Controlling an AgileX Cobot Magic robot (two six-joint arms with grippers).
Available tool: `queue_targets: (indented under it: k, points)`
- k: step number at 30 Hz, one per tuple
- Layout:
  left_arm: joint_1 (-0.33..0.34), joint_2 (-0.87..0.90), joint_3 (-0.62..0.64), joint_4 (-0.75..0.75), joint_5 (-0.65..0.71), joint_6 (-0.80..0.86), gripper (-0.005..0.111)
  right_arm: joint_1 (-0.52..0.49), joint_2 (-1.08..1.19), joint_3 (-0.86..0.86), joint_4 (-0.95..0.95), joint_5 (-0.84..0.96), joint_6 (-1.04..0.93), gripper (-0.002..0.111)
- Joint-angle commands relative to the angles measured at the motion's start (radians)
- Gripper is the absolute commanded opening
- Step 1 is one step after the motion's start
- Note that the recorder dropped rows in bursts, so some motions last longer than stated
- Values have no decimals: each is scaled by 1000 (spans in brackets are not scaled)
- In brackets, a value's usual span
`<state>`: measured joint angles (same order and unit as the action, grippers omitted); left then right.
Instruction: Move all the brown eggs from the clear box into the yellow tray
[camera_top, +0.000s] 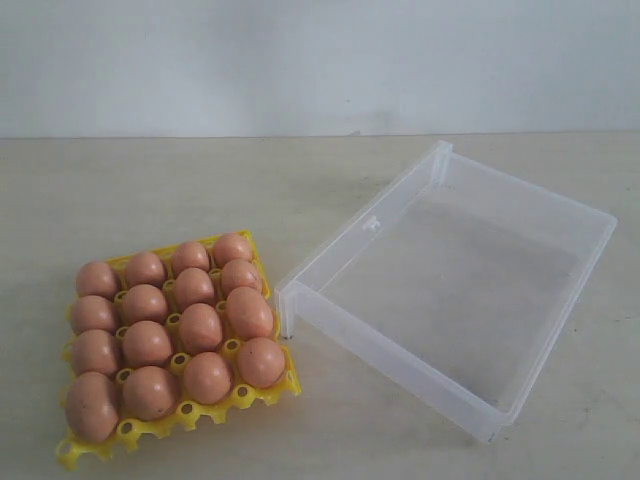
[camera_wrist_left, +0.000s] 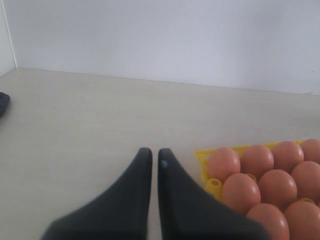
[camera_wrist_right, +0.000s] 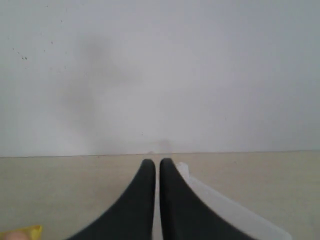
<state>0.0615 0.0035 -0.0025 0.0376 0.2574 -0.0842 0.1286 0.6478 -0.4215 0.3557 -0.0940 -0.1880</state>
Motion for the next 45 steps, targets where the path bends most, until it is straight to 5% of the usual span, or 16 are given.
queue_targets:
  k: [1,8,26,35,38,41,45]
  points:
    - [-2,-3,3,-7,-3,-2,4,-7,-48,170,5,-18,30,0]
    - [-2,-3,3,-7,-3,-2,4,-7,-46,343,5,-20,153,0]
    - [-2,-3,3,-7,-2,-2,4,6,-55,349,4,-13,154,0]
    - [-2,-3,3,-7,-3,-2,4,47,-648,421,6,-54,152,0]
    - [-2,-3,3,-7,-3,-2,4,-12,-648,421,-3,-136,144,0]
    - [-2,-3,3,-7,0,-2,4,-106,-648,421,-27,-38,133,0]
    - [-2,-3,3,-7,0,-2,4,-190,-648,421,-356,271,304,0]
